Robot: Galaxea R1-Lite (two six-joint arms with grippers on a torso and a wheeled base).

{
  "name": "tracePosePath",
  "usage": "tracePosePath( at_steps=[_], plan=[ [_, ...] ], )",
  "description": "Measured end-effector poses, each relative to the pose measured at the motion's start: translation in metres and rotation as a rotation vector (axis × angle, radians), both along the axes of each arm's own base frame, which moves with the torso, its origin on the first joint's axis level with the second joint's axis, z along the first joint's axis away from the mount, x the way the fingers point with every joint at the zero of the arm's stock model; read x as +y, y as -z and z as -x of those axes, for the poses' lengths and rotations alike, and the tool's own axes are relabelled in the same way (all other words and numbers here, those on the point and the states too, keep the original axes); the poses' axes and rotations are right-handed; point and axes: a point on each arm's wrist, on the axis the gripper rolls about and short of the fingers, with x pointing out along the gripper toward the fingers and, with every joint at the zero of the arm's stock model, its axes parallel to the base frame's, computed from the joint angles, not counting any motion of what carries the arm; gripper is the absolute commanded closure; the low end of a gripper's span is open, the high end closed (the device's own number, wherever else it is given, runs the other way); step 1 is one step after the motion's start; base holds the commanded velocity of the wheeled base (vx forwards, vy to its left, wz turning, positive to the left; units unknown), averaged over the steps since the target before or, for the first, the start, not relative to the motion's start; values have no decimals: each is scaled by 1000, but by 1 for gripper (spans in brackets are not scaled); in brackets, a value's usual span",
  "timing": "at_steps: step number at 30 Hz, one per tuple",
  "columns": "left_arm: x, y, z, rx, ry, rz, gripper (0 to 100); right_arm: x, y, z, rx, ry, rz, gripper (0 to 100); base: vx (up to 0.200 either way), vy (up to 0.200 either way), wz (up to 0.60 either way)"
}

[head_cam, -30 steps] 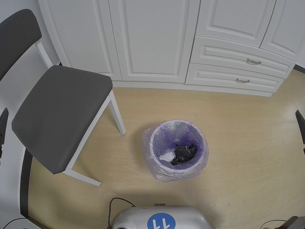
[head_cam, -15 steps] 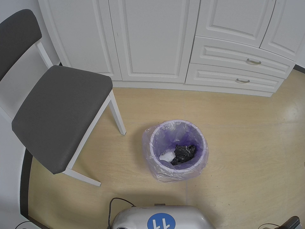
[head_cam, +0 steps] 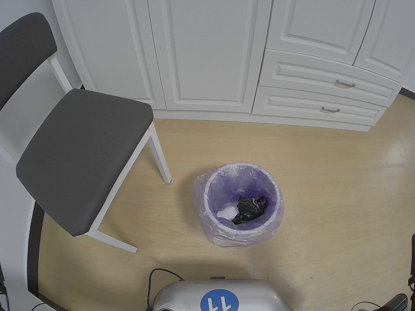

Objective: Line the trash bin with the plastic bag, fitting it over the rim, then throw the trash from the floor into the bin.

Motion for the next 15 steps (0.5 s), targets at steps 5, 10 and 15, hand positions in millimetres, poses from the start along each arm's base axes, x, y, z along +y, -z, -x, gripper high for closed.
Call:
tracePosePath(
  at_steps=[5,10,15],
  plan=[
    [-1,29,-13,60,34,-6,0,-1,6,-1,51,37,-2,0,0,0,0],
    [-2,56,-23,133,69,-7,0,-1,16,-3,150,68,36,0,0,0,0],
    [-2,63,-25,158,64,20,0,-1,25,-4,236,89,123,0,0,0,0]
  ],
)
